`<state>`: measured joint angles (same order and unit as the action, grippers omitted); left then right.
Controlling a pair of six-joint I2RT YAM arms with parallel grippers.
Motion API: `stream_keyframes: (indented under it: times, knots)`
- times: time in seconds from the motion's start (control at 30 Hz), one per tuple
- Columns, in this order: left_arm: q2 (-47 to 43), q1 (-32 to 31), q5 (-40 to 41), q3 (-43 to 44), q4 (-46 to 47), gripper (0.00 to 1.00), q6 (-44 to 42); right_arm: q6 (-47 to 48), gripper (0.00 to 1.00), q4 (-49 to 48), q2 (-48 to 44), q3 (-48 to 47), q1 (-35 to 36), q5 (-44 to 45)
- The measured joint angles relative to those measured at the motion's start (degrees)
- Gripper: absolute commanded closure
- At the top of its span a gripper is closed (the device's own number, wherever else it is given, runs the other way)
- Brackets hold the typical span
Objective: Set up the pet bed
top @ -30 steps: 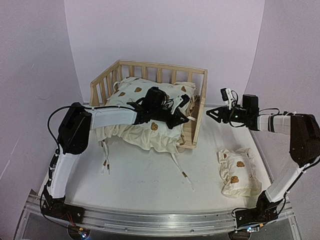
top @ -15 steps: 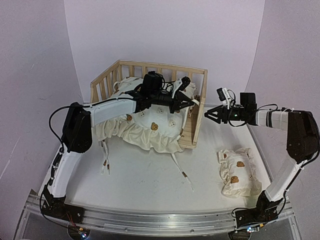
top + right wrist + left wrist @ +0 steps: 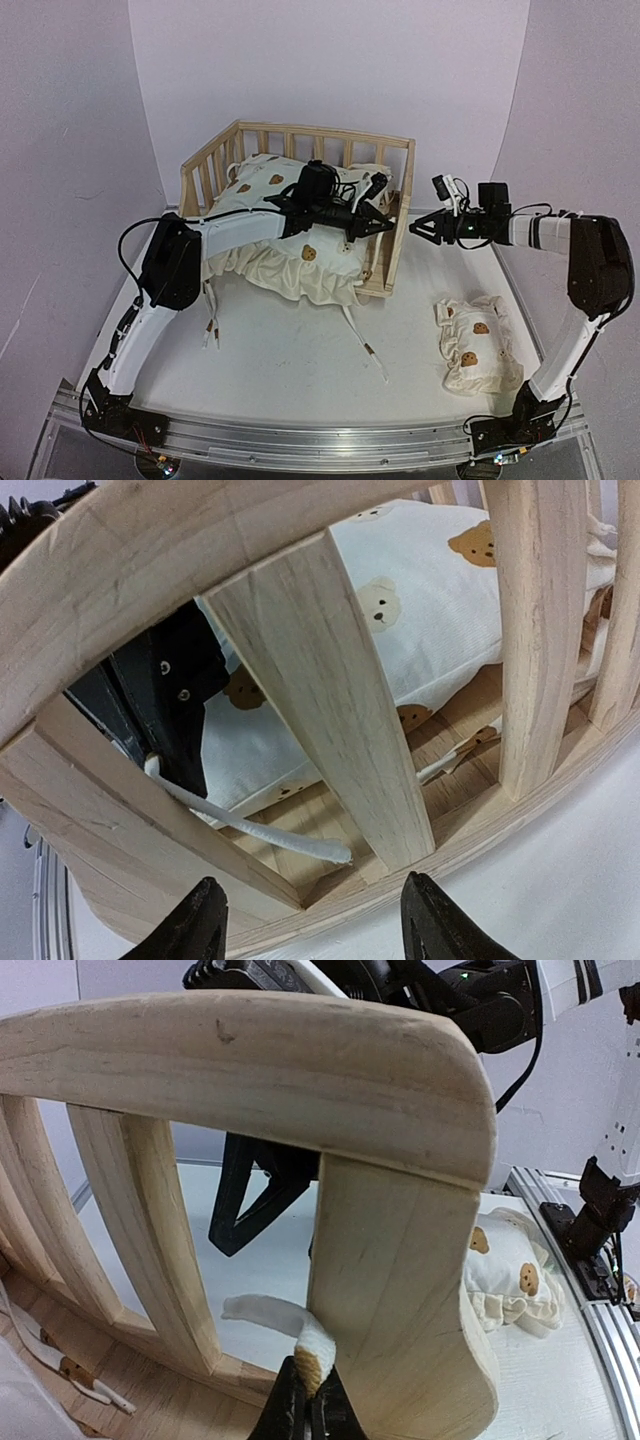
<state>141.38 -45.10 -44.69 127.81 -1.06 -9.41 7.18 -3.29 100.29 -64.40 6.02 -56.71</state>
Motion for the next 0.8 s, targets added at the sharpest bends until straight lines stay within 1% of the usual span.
stream_keyframes:
  times: [0.17,0.4,0.6,0.8]
  knots:
    - [0.5,-0.7,-0.2,0.8,0.0,1.0,1.0,0.3,0.42,0.5,2.0,-1.9,0.0,-2.0]
    - [0.6,-0.7,-0.2,1.6,0.1,1.0,2.6,0.9,0.4,1.6,3.5,-3.3,0.3,-3.8]
    - [0.6,-1.0,3.0,1.6,0.1,1.0,3.8,3.6,0.38,4.4,3.4,-3.3,1.0,0.8]
    - [0.6,-0.5,5.0,1.6,0.1,1.0,3.8,4.2,0.38,5.5,3.4,-3.3,1.2,5.1]
